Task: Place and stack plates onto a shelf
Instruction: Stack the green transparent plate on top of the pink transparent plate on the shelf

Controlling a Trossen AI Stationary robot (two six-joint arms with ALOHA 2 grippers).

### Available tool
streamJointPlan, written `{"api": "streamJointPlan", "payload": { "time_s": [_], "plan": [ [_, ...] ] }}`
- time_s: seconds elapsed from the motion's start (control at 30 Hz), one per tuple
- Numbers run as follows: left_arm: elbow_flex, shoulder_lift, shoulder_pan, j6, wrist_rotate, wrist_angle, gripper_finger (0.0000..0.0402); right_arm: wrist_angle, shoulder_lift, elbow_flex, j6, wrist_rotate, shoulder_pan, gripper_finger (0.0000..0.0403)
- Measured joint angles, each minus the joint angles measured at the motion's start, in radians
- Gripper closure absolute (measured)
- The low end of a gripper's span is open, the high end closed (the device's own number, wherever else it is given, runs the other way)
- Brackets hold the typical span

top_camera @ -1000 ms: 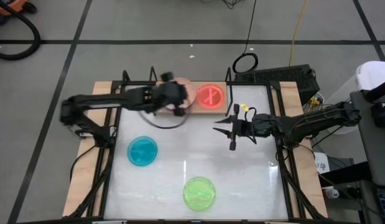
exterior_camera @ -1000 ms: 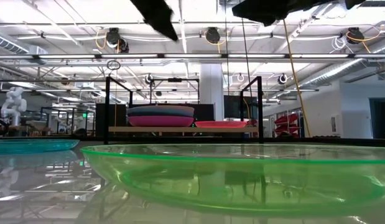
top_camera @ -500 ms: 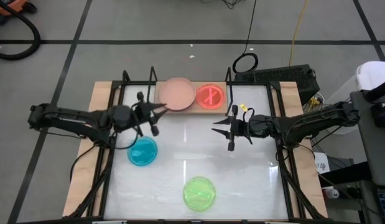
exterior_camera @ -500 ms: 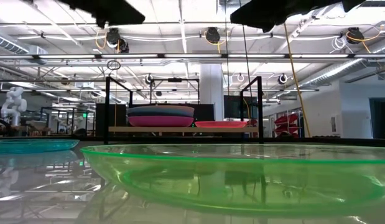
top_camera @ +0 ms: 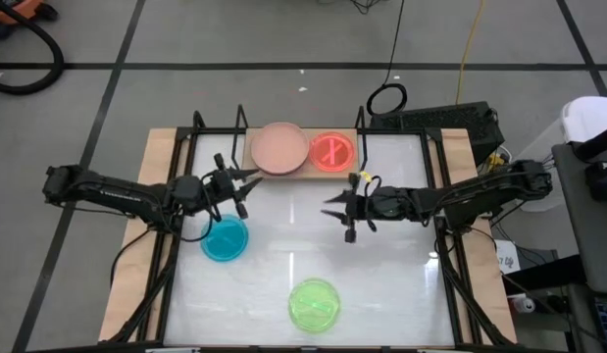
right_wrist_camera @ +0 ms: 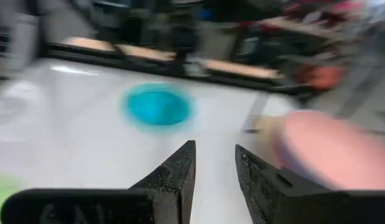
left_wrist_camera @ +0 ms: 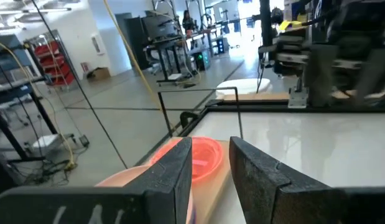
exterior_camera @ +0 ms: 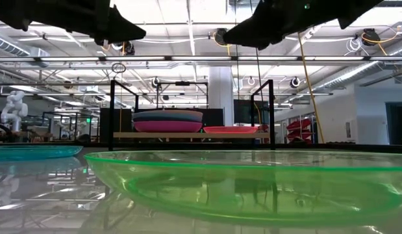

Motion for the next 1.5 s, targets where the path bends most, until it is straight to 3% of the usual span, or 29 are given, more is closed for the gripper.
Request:
{"api": "streamJointPlan", "payload": {
  "time_s": [0.3,0.53,0.7,1.03,1.23,1.5],
  "plan": [
    [0.000,0.000,0.010,0.032,0.000,0.006,0.0289,-0.268,0.010,0.003,0.354,-0.357,0.038,0.0307],
    [0.000,0.002,0.014,-0.038,0.001,0.035,0.0289,-0.225,0.013,0.005,0.421,-0.291,0.151,0.0307],
    [0.000,0.002,0.014,-0.043,0.001,0.036,0.0289,-0.241,0.085,0.062,0.424,-0.266,0.195,0.0307],
    [0.000,0.002,0.010,-0.076,0.001,0.003,0.0289,-0.440,0.366,0.273,0.377,-0.387,0.204,0.0307],
    [0.001,0.002,0.010,-0.076,0.001,-0.013,0.0289,-0.396,0.469,0.298,0.362,-0.482,0.205,0.0306],
    [0.001,0.002,0.010,-0.076,0.001,-0.018,0.0289,-0.364,0.534,0.298,0.388,-0.482,0.198,0.0268]
  ]
}}
